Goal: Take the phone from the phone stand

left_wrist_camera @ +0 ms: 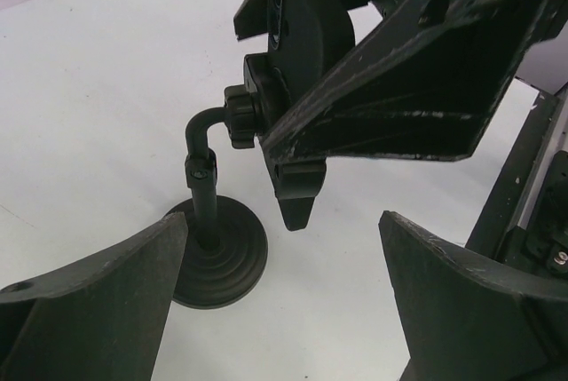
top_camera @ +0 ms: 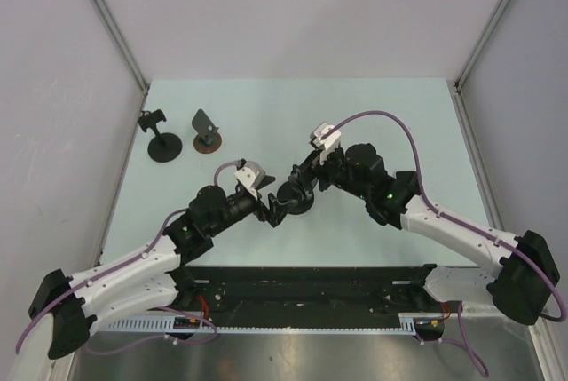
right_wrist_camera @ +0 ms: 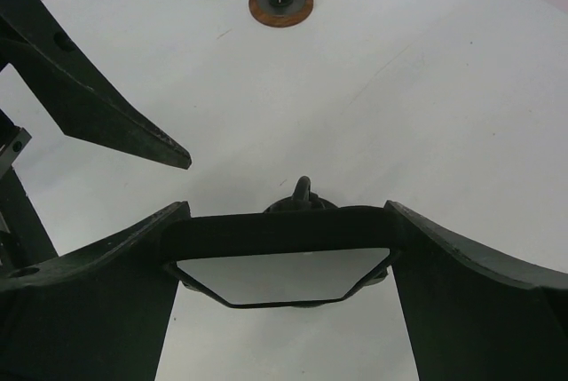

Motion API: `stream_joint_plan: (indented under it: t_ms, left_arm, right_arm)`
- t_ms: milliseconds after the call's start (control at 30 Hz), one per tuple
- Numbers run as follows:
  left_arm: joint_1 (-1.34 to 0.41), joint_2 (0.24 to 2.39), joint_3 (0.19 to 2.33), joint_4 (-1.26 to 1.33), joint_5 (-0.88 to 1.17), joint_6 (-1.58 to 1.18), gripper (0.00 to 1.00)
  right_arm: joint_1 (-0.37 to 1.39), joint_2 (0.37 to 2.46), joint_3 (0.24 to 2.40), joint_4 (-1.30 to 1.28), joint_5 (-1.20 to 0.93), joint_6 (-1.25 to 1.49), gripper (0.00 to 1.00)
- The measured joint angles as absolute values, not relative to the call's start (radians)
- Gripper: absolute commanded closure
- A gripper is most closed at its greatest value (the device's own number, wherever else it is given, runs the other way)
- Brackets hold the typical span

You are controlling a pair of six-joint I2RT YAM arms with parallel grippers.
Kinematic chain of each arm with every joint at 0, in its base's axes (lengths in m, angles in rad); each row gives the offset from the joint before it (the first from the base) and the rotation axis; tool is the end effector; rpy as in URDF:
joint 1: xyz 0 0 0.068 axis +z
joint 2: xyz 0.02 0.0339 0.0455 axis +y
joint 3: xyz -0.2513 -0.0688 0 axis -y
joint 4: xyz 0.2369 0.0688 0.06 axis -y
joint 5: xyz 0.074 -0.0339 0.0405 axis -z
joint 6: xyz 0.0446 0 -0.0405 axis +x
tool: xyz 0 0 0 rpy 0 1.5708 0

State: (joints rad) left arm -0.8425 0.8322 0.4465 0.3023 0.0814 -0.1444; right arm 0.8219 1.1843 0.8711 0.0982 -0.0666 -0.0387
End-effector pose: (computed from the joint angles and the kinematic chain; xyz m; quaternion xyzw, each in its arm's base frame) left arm 0.1377 -0.1598 0.2559 0.2774 0.6816 -0.3468 0.5816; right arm 0.1918 0.2107 0.3051 -0.3437 0.6988 0.2632 0.5695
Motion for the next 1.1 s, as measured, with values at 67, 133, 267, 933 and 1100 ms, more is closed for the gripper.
stream_joint_plan:
  t_ms: [67, 133, 267, 933, 1100]
  left_arm:
    - [-0.842, 0.845, 0.447, 0.313, 0.081, -0.138, 0.05]
    - [-0.842, 0.860, 0.447, 0.323, 0.081, -0.132, 0.06]
    - [-0.843, 0.896, 0.447, 0.337, 0.081, -0.126, 0.07]
    - [-0.862, 1.023, 0.478, 0.443, 0.080, -0.059, 0.27]
    - [-0.869, 1.043, 0.481, 0.475, 0.074, -0.058, 0.60]
  right_arm:
    - [0.823, 1.194, 0.865, 0.098, -0.067, -0.039, 0.07]
    - [0.825, 1.201, 0.860, 0.099, -0.066, -0.041, 0.11]
    - [0.830, 1.203, 0.854, 0.107, -0.060, -0.046, 0.30]
    - [0.830, 1.179, 0.839, 0.106, -0.072, -0.038, 1.00]
    - [0.830, 1.177, 0.839, 0.103, -0.073, -0.033, 1.00]
